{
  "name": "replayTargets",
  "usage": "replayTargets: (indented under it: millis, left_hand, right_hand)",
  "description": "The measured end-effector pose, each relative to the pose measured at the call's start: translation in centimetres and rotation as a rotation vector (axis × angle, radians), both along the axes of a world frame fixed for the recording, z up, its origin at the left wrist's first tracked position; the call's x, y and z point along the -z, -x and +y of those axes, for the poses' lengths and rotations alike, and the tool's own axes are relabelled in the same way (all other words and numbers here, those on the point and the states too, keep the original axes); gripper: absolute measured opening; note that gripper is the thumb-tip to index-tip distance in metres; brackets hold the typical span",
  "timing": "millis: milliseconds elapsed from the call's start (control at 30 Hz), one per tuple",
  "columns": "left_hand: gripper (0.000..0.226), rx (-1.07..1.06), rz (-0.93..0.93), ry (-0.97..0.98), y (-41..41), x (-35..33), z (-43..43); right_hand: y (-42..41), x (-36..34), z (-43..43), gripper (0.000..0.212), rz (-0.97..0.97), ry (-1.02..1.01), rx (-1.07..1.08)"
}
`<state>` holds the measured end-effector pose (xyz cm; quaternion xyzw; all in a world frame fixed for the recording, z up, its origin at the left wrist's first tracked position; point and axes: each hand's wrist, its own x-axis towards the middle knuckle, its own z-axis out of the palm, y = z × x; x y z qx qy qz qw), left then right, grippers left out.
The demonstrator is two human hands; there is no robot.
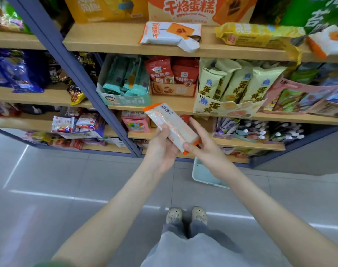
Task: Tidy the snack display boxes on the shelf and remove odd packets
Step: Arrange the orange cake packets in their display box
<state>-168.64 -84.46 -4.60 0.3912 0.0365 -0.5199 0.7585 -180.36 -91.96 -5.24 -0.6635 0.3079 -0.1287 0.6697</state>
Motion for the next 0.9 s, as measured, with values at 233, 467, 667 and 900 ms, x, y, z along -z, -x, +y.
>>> replayTargets:
  millis: [233, 467, 667, 900]
  left_hand:
    - [0.045, -0.096, 0.104, 0.009, -0.4, 1.4, 0.3]
    - [0.042, 0.034, -0.102, -0.069, -1.4, 1.6, 0.9]
    - [0.041, 0.383, -0.452, -0.226, -0.7, 1.2, 0.6]
    - [0.036, 0.454, -0.452, -0.28, -0.8, 0.6, 0.0]
  right_hand:
    - [-0.8, 0.5, 0.3, 0.063, -0.123, -0.148, 0.137]
    - [-0.4, 0.4, -1.2, 0.051, -0.057, -0.103, -0.048]
    - [-1.1, 0.0, -1.8, 0.051, 0.004, -0.012, 0.012]
    - [-0.2, 1.0, -2.7, 0.051, -0.043, -0.194, 0.057]
